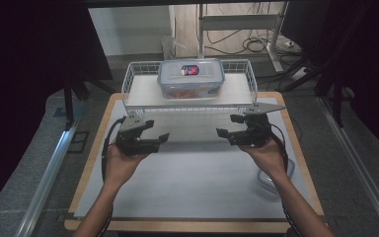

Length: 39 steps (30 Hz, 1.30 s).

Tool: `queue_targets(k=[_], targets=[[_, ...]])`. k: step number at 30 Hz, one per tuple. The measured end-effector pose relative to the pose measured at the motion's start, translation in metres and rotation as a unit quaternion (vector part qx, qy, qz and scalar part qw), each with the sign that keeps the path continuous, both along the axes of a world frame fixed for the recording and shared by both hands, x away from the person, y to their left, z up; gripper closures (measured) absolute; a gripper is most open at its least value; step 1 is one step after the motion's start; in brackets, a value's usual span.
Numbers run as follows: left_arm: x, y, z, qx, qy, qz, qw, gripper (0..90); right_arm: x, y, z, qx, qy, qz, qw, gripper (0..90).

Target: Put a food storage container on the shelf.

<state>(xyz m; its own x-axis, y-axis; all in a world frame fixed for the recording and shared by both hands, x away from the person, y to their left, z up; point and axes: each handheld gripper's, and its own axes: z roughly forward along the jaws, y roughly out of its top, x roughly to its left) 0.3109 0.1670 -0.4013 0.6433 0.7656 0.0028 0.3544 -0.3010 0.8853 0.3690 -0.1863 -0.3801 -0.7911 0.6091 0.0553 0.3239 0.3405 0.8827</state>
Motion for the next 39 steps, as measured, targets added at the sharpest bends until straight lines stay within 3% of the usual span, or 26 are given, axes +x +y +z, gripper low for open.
queue_targets(k=[6, 11, 19, 22, 27, 30, 34, 39], targets=[[-0.018, 0.002, -0.025, -0.005, 0.004, 0.002, 1.0, 19.7, -0.016, -0.005, -0.023, -0.025, -0.004, 0.003, 0.9997, 15.2], [-0.026, 0.008, -0.045, -0.032, 0.011, -0.005, 0.9994, 17.9, -0.025, -0.011, -0.037, -0.019, -0.003, 0.004, 0.9998, 10.9], [-0.04, 0.005, -0.07, -0.011, 0.048, -0.003, 0.9988, 9.1, -0.042, -0.021, -0.057, -0.02, 0.007, 0.005, 0.9998, 8.1], [-0.05, 0.008, -0.073, 0.009, 0.043, 0.012, 0.999, 7.4, -0.049, -0.025, -0.064, -0.028, 0.012, 0.003, 0.9995, 8.2], [-0.065, 0.015, -0.083, 0.011, 0.045, 0.032, 0.9984, 5.3, -0.061, -0.031, -0.074, -0.038, 0.013, -0.006, 0.9992, 8.0], [-0.07, 0.016, -0.089, 0.023, 0.052, 0.032, 0.9979, 4.4, -0.069, -0.033, -0.082, -0.048, 0.016, -0.009, 0.9987, 7.5], [-0.074, 0.015, -0.093, 0.045, 0.047, 0.038, 0.9972, 3.1, -0.077, -0.033, -0.092, -0.073, 0.018, -0.011, 0.9971, 6.9], [-0.073, 0.015, -0.096, 0.047, 0.043, 0.04, 0.9972, 2.5, -0.081, -0.034, -0.099, -0.097, 0.026, -0.016, 0.9948, 6.7]])
